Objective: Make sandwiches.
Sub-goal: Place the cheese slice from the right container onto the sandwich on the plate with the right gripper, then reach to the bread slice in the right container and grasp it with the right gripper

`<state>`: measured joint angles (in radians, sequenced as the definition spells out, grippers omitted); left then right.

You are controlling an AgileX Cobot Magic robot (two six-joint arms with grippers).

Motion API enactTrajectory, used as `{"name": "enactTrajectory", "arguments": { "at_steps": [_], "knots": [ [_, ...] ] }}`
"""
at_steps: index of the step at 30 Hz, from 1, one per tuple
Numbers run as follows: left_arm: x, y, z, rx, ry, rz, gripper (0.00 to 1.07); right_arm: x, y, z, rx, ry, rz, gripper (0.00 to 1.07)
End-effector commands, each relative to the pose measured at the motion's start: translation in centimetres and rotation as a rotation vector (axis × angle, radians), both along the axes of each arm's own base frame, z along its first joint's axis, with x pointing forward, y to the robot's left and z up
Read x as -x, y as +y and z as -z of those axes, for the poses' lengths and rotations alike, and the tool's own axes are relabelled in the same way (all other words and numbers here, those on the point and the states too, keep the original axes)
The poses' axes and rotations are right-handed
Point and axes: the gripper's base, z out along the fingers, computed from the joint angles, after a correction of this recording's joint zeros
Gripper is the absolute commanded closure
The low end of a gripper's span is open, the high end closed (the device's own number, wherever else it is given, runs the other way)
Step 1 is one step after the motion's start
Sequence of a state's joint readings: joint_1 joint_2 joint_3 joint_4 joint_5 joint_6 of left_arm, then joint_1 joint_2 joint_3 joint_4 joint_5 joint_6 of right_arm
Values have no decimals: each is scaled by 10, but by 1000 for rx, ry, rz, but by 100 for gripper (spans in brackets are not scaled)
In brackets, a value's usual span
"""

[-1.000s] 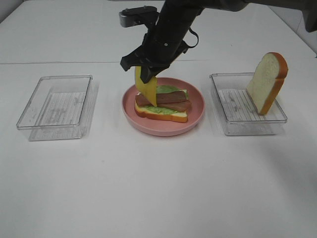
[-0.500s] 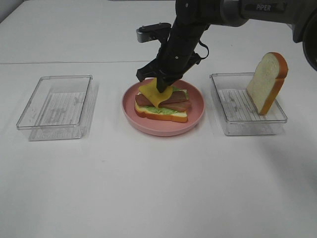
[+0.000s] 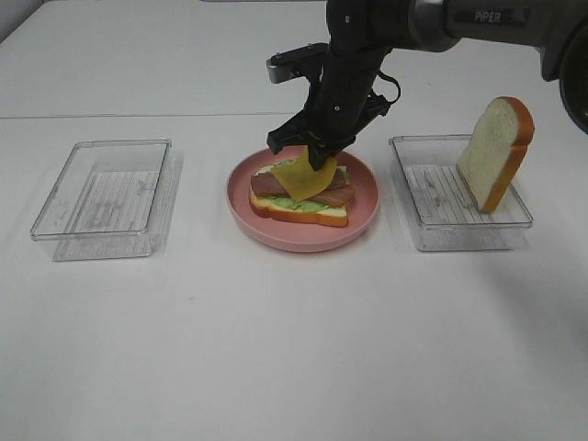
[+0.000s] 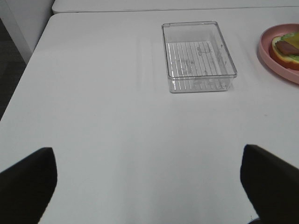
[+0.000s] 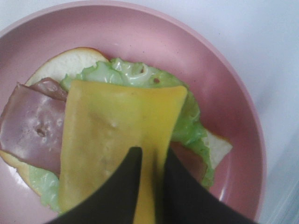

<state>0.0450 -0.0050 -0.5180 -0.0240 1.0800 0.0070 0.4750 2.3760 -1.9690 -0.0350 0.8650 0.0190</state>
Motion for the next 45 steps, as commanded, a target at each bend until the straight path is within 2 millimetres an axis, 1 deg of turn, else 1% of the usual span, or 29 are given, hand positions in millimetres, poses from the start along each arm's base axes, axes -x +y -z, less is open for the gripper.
{"name": "enactTrajectory", "arguments": {
  "at_steps": [1, 2, 3, 4, 7, 9, 10, 12, 15, 17, 18, 20, 21, 22, 23, 24, 25, 28, 30, 31, 32, 33, 34, 36, 37, 38, 40, 41, 45],
  "knots": [
    [2, 0, 0, 6, -17, -6, 6, 1, 0, 1, 7, 11, -3, 37],
    [2, 0, 0, 6, -17, -6, 6, 1, 0, 1, 7, 11, -3, 37],
    [2, 0, 0, 6, -17, -6, 6, 1, 0, -1, 14, 9, -20, 11],
    [2, 0, 0, 6, -17, -6, 6, 2, -1, -7, 15, 1, -31, 9],
    [2, 0, 0, 6, -17, -6, 6, 3, -2, -10, 18, 2, -32, 9],
    [2, 0, 0, 6, -17, -6, 6, 5, -4, -31, 18, -28, -35, 10],
    [2, 0, 0, 6, -17, -6, 6, 5, -4, -31, 18, -28, -35, 10],
    [2, 0, 0, 6, -17, -6, 6, 11, -10, -64, 31, -74, -39, 10],
    [2, 0, 0, 6, -17, -6, 6, 13, -13, -74, 40, -86, -40, 10],
    [2, 0, 0, 6, -17, -6, 6, 20, -24, -109, 85, -145, -30, 10],
    [2, 0, 0, 6, -17, -6, 6, 20, -24, -109, 85, -145, -30, 10],
    [2, 0, 0, 6, -17, -6, 6, 23, -36, -127, 109, -170, -12, 10],
    [2, 0, 0, 6, -17, -6, 6, 23, -36, -127, 109, -170, -12, 10],
    [2, 0, 0, 6, -17, -6, 6, 23, -50, -138, 106, -173, 20, 10],
    [2, 0, 0, 6, -17, -6, 6, 23, -50, -138, 106, -173, 20, 10],
    [2, 0, 0, 6, -17, -6, 6, 23, -59, -143, 107, -173, 38, 10],
    [2, 0, 0, 6, -17, -6, 6, 21, -78, -151, 111, -171, 83, 10],
    [2, 0, 0, 6, -17, -6, 6, 20, -89, -155, 112, -171, 108, 10],
    [2, 0, 0, 6, -17, -6, 6, 16, -127, -167, 120, -177, 186, 10],
    [2, 0, 0, 6, -17, -6, 6, 16, -127, -167, 120, -177, 186, 10],
    [2, 0, 0, 6, -17, -6, 6, 15, -137, -169, 122, -176, 208, 10],
    [2, 0, 0, 6, -17, -6, 6, 14, -157, -173, 128, -175, 247, 10],
    [2, 0, 0, 6, -17, -6, 6, 14, -157, -173, 128, -175, 247, 10],
    [2, 0, 0, 6, -17, -6, 6, 12, -182, -174, 118, -158, 305, 10],
    [2, 0, 0, 6, -17, -6, 6, 12, -182, -174, 118, -158, 305, 10],
    [2, 0, 0, 6, -17, -6, 6, 11, -197, -172, 106, -139, 338, 10],
    [2, 0, 0, 6, -17, -6, 6, 11, -204, -171, 95, -131, 354, 10],
    [2, 0, 0, 6, -17, -6, 6, 10, -217, -169, 68, -117, 374, 10],
    [2, 0, 0, 6, -17, -6, 6, 10, -231, -169, 21, -110, 392, 10]
  ]
}}
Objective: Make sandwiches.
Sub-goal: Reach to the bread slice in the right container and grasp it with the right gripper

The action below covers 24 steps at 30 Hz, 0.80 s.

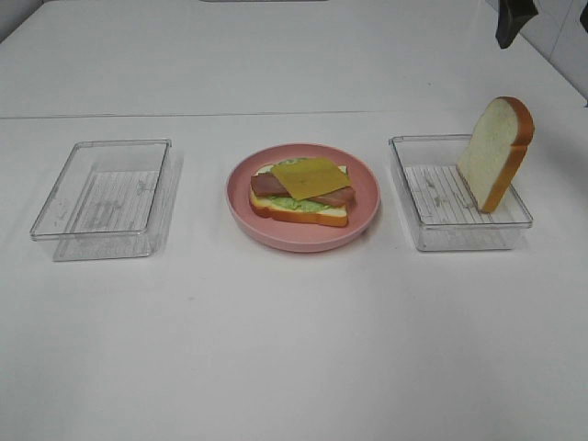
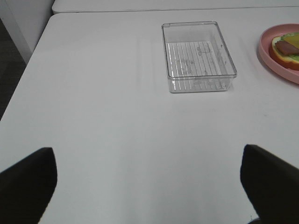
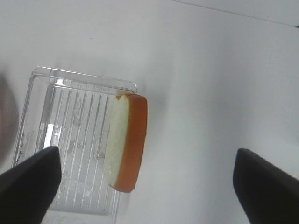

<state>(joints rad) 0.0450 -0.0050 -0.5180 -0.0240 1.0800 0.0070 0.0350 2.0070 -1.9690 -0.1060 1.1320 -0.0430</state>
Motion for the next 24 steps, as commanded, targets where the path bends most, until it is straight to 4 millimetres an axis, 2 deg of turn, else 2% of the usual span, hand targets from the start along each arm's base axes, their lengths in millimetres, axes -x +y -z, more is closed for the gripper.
{"name": "enactTrajectory", "arguments": {
  "at_steps": [1, 2, 8, 10, 11, 12, 14, 16, 19, 20, 24],
  "knots": [
    [2, 0, 0, 6, -17, -6, 6, 1, -13, -2, -56, -1, -1, 10],
    [2, 0, 0, 6, -17, -6, 6, 0, -18, -1, -75, -10, 4, 10],
    [2, 0, 0, 6, -17, -6, 6, -8, -17, 15, -86, 20, -8, 10],
    [2, 0, 0, 6, -17, -6, 6, -16, -16, 36, -92, 60, -12, 10],
    [2, 0, 0, 6, -17, -6, 6, -16, -16, 36, -92, 60, -12, 10],
    [2, 0, 0, 6, -17, -6, 6, -21, -17, 51, -88, 97, -9, 10],
    [2, 0, 0, 6, -17, -6, 6, -22, -17, 58, -89, 117, -8, 10],
    [2, 0, 0, 6, -17, -6, 6, -27, -15, 77, -107, 160, -7, 10],
    [2, 0, 0, 6, -17, -6, 6, -30, -14, 88, -120, 178, -10, 10],
    [2, 0, 0, 6, -17, -6, 6, -32, -13, 100, -132, 203, -11, 10],
    [2, 0, 0, 6, -17, -6, 6, -35, -13, 113, -140, 231, -14, 11]
  ]
}}
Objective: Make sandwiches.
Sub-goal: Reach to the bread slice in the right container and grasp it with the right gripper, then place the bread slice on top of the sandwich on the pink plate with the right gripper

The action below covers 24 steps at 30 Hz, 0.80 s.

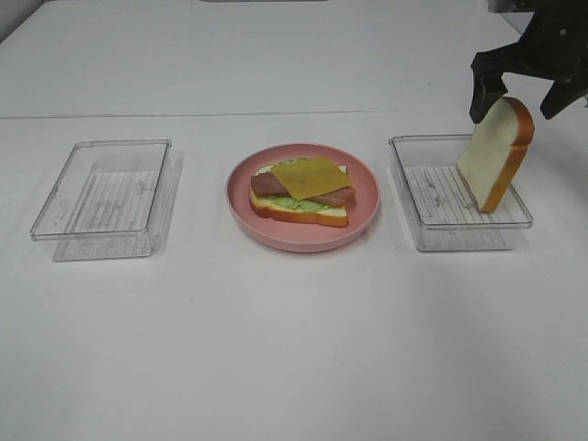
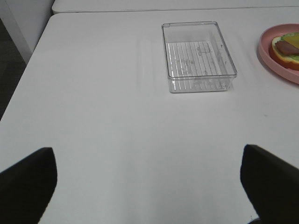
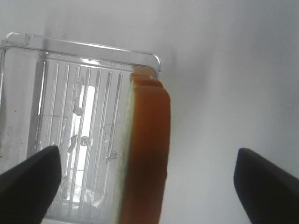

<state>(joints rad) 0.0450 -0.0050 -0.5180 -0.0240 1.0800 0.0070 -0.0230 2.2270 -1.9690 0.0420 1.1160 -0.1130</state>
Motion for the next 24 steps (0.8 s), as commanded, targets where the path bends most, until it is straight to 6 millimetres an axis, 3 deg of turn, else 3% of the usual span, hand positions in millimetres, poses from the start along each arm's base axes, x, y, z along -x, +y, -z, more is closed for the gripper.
{"name": "enactTrajectory", "arguments": {
  "at_steps": [1, 6, 8, 9, 10, 11, 12, 13, 20, 21, 22, 24],
  "knots": [
    [2, 0, 0, 6, -17, -6, 6, -4, 3, 19, -33, 38, -14, 13],
    [2, 0, 0, 6, -17, -6, 6, -5, 4, 28, -45, 56, -16, 24],
    [2, 0, 0, 6, -17, -6, 6, -4, 4, 28, -45, 61, -10, 44],
    [2, 0, 0, 6, -17, -6, 6, -4, 4, 28, -45, 61, -10, 44],
    [2, 0, 0, 6, -17, -6, 6, -4, 4, 28, -47, 63, -4, 66],
    [2, 0, 0, 6, -17, -6, 6, -4, 4, 28, -48, 67, -2, 79],
    [2, 0, 0, 6, -17, -6, 6, -4, 4, 28, -48, 67, -2, 79],
    [2, 0, 0, 6, -17, -6, 6, -3, 4, 28, -49, 73, 0, 104],
    [2, 0, 0, 6, -17, -6, 6, 5, 6, 1, -54, 63, -2, 107],
    [2, 0, 0, 6, -17, -6, 6, 10, 6, -17, -52, 29, -8, 107],
    [2, 0, 0, 6, -17, -6, 6, 10, 6, -17, -52, 29, -8, 107],
    [2, 0, 0, 6, -17, -6, 6, 18, 12, -45, -45, -26, -22, 107]
  ]
}}
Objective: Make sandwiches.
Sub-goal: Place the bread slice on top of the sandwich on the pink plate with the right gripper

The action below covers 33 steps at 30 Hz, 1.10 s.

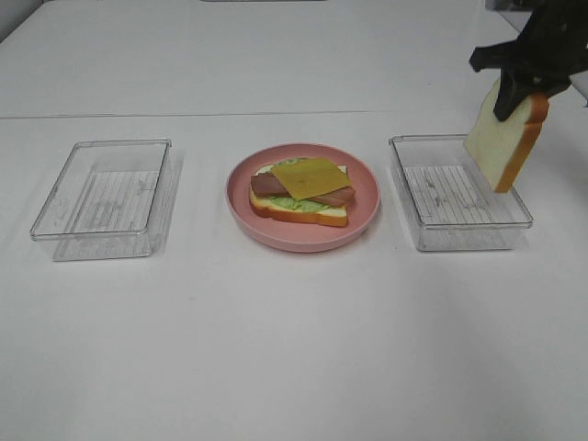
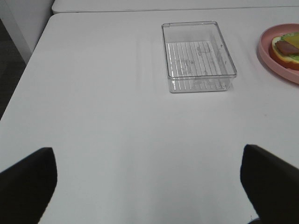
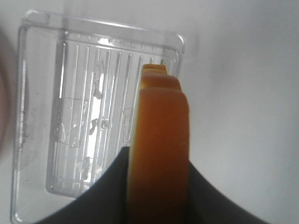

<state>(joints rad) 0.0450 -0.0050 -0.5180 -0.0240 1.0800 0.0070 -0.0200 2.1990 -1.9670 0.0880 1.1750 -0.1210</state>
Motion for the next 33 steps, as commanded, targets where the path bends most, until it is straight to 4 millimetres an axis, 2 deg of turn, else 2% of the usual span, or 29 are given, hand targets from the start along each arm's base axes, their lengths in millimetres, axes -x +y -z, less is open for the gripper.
{"name": "enactTrajectory", "arguments": {
  "at_steps": [1, 3, 4, 5, 6, 7, 8, 9, 12, 13, 14, 15, 17, 18, 19, 20, 22, 24, 25, 28, 30, 31, 33],
  "knots": [
    [2, 0, 0, 6, -17, -6, 6, 10, 6, -33, -1, -58, -13, 107],
    [2, 0, 0, 6, -17, -6, 6, 22, 28, -66, -9, -120, -50, 107],
    [2, 0, 0, 6, -17, -6, 6, 22, 28, -66, -9, -120, -50, 107],
    [2, 0, 0, 6, -17, -6, 6, 26, 36, -73, -15, -136, -64, 107],
    [2, 0, 0, 6, -17, -6, 6, 33, 52, -86, -25, -165, -99, 107],
    [2, 0, 0, 6, -17, -6, 6, 33, 52, -86, -25, -165, -99, 107],
    [2, 0, 0, 6, -17, -6, 6, 36, 62, -91, -39, -176, -121, 107],
    [2, 0, 0, 6, -17, -6, 6, 42, 84, -95, -83, -181, -164, 107],
    [2, 0, 0, 6, -17, -6, 6, 44, 96, -96, -112, -177, -187, 107],
    [2, 0, 0, 6, -17, -6, 6, 48, 119, -95, -170, -167, -230, 107],
    [2, 0, 0, 6, -17, -6, 6, 52, 141, -91, -219, -163, -278, 107],
    [2, 0, 0, 6, -17, -6, 6, 52, 141, -91, -219, -163, -278, 107],
    [2, 0, 0, 6, -17, -6, 6, 53, 169, -86, -276, -180, -319, 107],
    [2, 0, 0, 6, -17, -6, 6, 53, 169, -86, -276, -180, -319, 107],
    [2, 0, 0, 6, -17, -6, 6, 53, 182, -80, -303, -187, -333, 107],
    [2, 0, 0, 6, -17, -6, 6, 53, 182, -80, -303, -187, -333, 107],
    [2, 0, 0, 6, -17, -6, 6, 50, 200, -66, -344, -180, -338, 107],
    [2, 0, 0, 6, -17, -6, 6, 49, 204, -62, -361, -173, -336, 107],
    [2, 0, 0, 6, -17, -6, 6, 44, 209, -49, -385, -150, -326, 107],
    [2, 0, 0, 6, -17, -6, 6, 42, 213, -38, -414, -117, -314, 107],
    [2, 0, 0, 6, -17, -6, 6, 36, 218, -14, -431, -63, -297, 107],
    [2, 0, 0, 6, -17, -6, 6, 36, 218, -14, -431, -63, -297, 107],
    [2, 0, 0, 6, -17, -6, 6, 31, 222, 7, -447, -22, -282, 107]
  ]
}}
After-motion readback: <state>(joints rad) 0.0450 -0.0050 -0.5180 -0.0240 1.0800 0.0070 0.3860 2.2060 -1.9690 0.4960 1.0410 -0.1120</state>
